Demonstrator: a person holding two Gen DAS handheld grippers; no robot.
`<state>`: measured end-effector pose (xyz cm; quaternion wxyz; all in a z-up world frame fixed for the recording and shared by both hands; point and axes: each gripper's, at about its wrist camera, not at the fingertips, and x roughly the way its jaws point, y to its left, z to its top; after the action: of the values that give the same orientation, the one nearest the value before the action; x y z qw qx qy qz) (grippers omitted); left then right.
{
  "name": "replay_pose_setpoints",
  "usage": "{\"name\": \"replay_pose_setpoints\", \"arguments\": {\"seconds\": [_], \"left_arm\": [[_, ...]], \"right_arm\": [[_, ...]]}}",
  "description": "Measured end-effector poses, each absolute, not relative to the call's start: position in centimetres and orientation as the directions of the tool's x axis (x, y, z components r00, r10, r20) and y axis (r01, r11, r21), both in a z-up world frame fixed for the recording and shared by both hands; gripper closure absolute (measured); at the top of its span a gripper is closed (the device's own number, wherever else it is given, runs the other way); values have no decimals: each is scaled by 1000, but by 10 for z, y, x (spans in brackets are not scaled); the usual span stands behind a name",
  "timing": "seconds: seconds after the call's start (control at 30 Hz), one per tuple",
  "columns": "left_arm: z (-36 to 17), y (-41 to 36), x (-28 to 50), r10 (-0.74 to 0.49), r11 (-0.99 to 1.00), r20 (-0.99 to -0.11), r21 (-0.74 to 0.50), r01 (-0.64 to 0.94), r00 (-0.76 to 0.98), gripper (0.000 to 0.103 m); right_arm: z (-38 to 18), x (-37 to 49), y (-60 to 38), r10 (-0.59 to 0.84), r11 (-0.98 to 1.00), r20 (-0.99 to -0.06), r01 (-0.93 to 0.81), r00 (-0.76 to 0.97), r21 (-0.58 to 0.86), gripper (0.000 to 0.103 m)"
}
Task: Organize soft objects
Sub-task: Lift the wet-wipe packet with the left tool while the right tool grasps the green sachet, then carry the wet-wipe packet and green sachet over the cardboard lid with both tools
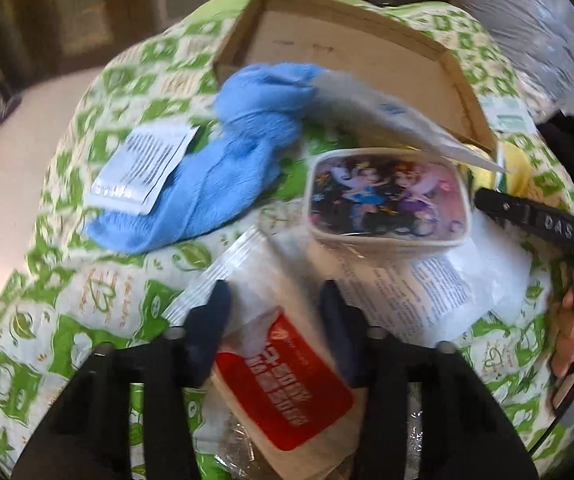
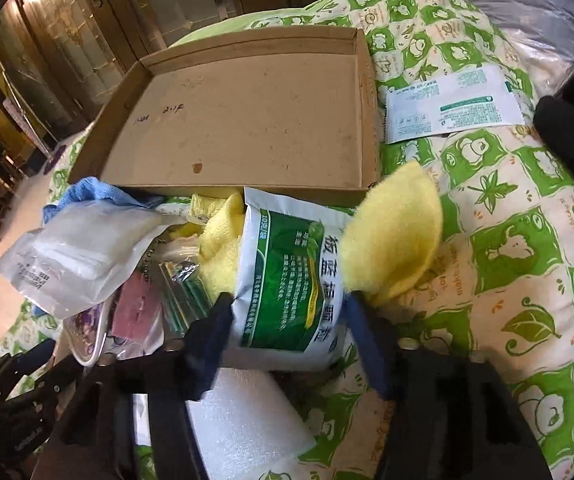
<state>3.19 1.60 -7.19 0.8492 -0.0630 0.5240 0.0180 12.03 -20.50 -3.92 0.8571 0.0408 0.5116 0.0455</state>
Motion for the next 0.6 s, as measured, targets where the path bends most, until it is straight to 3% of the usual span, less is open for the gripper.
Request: {"name": "replay_pose_setpoints", "arguments": {"seconds": [0.2,0.6], "left_arm": [[-58,13,27,-64,991,-865,-113,-69,497,92],[-36,27,25,-124,982,-814,-185,-50,568,101]], "right_arm": [[-31,109,-207,115,993,-857,-43,502,109,63],[3,74,-200,127,991,-800,-111,586,76,65]]}}
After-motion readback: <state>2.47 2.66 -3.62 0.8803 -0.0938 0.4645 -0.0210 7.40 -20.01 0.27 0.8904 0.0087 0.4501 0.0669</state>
